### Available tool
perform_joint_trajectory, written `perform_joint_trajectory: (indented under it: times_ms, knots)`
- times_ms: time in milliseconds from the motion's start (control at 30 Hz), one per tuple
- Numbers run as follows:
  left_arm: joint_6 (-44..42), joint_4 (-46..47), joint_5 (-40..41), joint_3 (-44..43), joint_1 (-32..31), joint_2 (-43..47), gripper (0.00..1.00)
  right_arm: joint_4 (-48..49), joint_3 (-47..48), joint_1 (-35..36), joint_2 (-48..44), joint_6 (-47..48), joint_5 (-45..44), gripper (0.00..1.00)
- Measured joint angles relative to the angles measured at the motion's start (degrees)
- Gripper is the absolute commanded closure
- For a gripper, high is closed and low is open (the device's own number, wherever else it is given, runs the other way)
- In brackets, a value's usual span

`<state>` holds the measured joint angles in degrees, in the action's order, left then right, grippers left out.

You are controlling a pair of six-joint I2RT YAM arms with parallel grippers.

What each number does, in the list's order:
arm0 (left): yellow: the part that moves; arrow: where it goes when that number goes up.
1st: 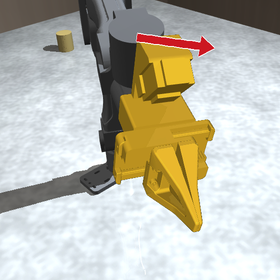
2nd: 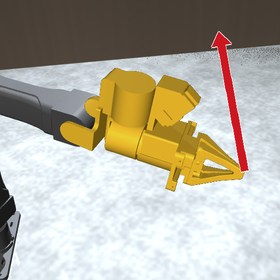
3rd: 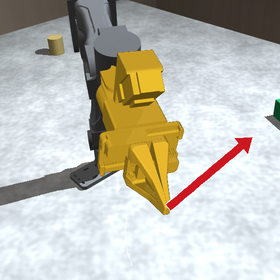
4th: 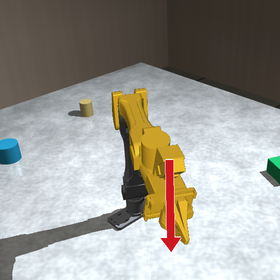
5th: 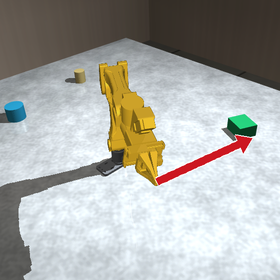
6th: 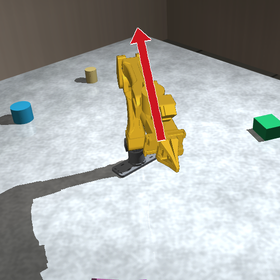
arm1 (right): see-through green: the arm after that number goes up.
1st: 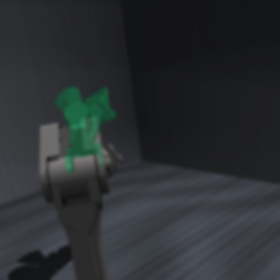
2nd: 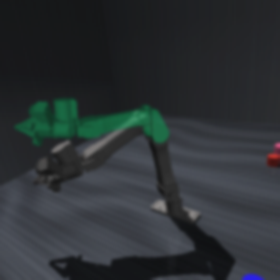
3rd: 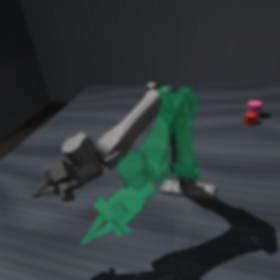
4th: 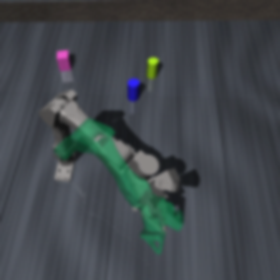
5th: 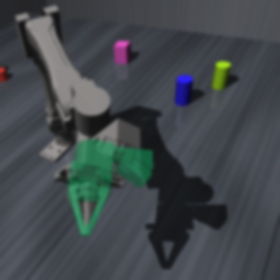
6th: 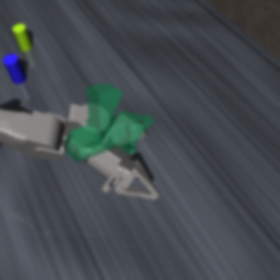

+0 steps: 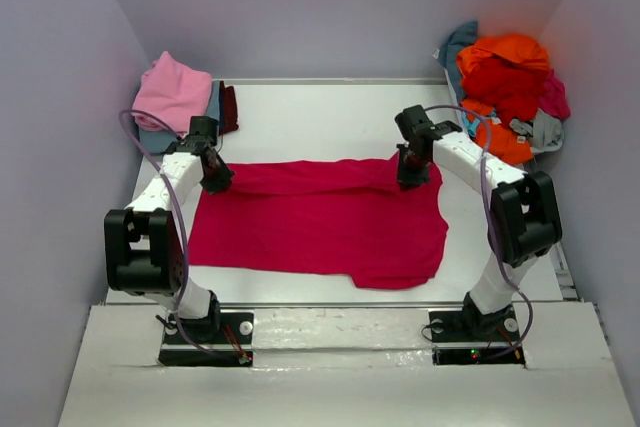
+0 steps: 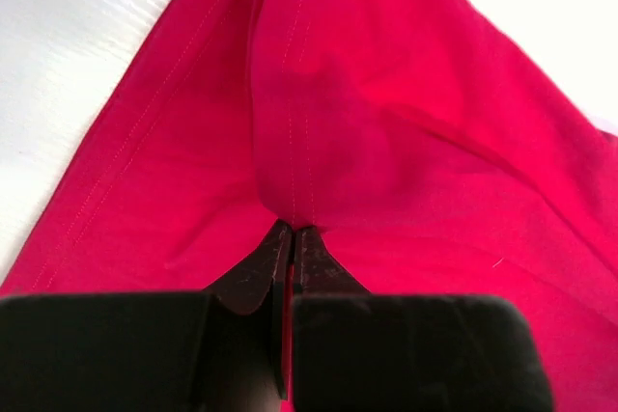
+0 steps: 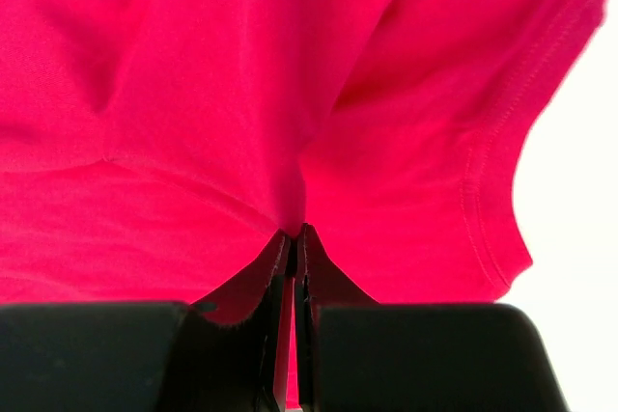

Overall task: Fold and stack the t-shirts
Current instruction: Fold the flattened tshirt in 1/3 of the way

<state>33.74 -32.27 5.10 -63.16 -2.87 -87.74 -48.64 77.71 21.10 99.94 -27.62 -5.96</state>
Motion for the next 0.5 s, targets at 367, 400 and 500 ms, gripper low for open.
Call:
perform_joint_trajectory:
  times_ms: [367, 400, 500]
  knots:
    - [2.4, 2.8, -0.2, 1.4, 0.0, 0.0, 0.93, 3.6, -0.6, 1.0, 4.5, 1.7, 1.5, 0.93]
    - [2.8, 2.9, 0.0, 1.5, 0.0, 0.0, 0.93, 4.0, -0.6, 1.1, 4.5, 2.0, 1.6, 0.93]
    - [3.9, 3.6, 0.1, 2.3, 0.0, 0.2, 0.86, 4.4, -0.4, 1.1, 4.9, 2.4, 1.9, 0.93]
